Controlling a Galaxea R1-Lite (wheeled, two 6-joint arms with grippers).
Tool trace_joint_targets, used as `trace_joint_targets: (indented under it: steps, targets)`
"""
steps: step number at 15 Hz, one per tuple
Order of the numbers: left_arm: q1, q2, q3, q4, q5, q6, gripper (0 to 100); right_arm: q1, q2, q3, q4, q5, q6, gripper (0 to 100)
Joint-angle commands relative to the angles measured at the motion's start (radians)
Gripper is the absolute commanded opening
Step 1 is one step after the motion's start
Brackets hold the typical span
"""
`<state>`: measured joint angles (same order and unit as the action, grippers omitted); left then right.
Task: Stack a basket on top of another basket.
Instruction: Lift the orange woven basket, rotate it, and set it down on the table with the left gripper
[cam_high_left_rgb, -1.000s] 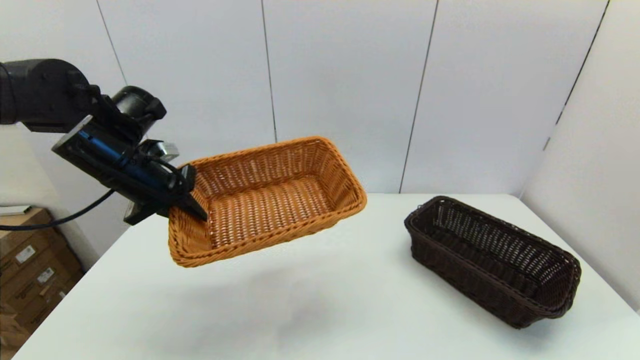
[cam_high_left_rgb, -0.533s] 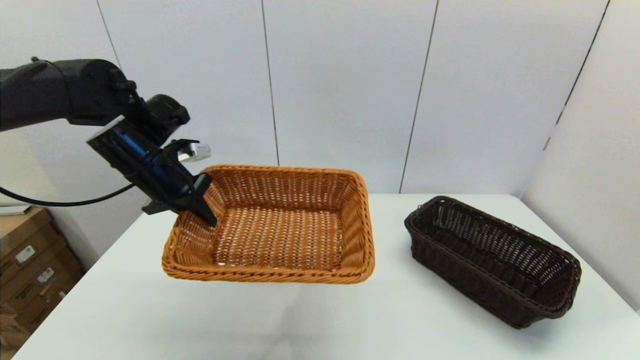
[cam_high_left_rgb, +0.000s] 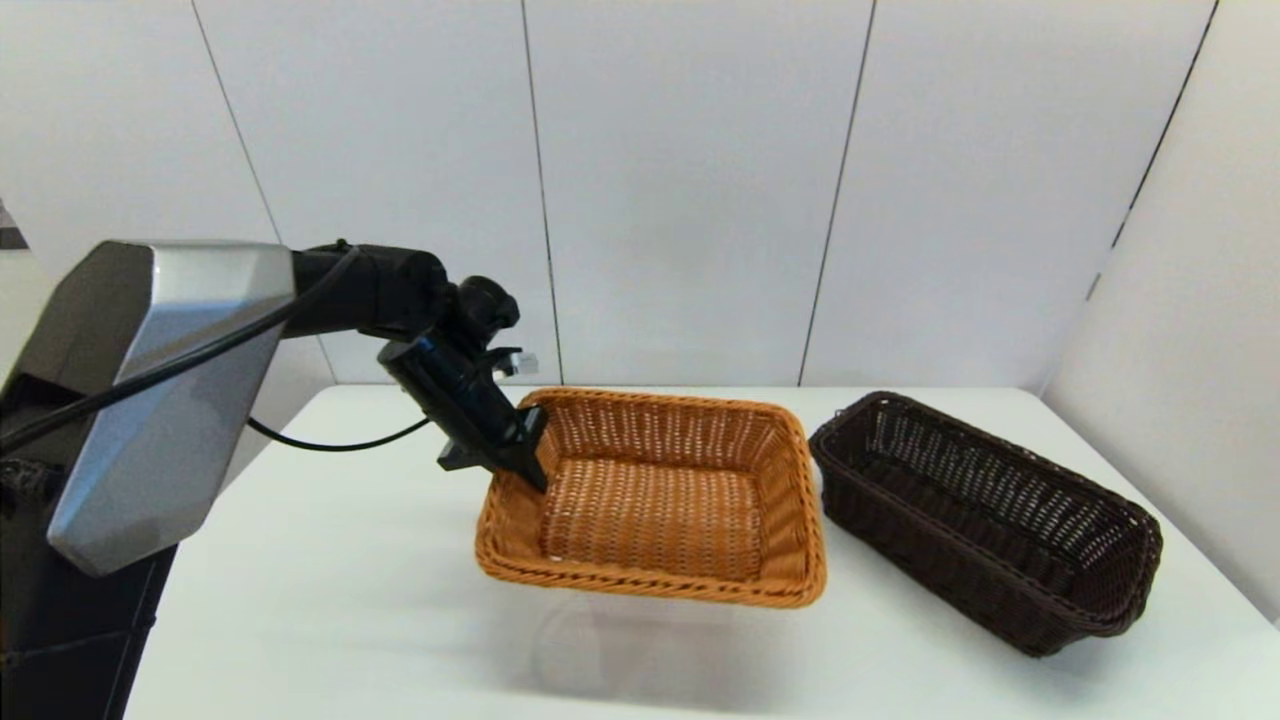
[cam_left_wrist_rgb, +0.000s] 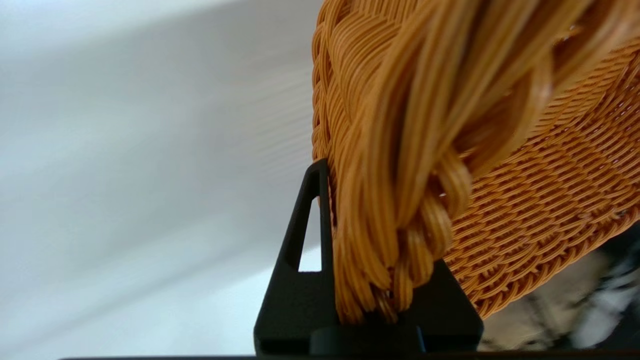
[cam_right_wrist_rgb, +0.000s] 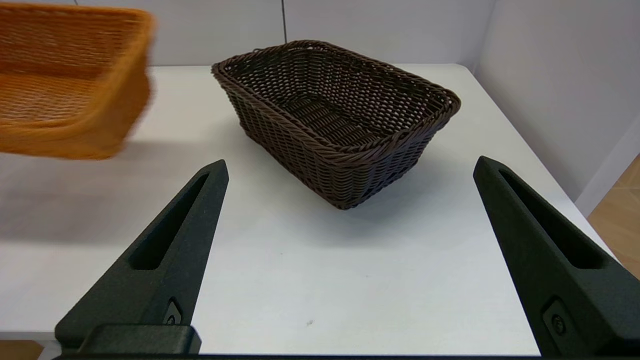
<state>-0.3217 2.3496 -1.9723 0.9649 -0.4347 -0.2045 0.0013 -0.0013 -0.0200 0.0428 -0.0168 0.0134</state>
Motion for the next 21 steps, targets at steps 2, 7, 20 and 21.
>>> trace_joint_targets:
  steps: [2,7,20,21]
  targets:
    - [-0.019,0.083,0.000,-0.011,-0.021,-0.036,0,0.000,0.000,0.000,0.000,0.000,0.000,100]
    - [-0.013,0.105,0.001,0.009,-0.024,-0.035,0,0.000,0.000,0.000,0.000,0.000,0.000,100]
    - [0.030,0.108,0.001,0.049,-0.022,-0.043,0,0.000,0.000,0.000,0.000,0.000,0.000,100]
    - [0.030,0.109,0.001,0.049,-0.022,-0.043,0,0.000,0.000,0.000,0.000,0.000,0.000,100]
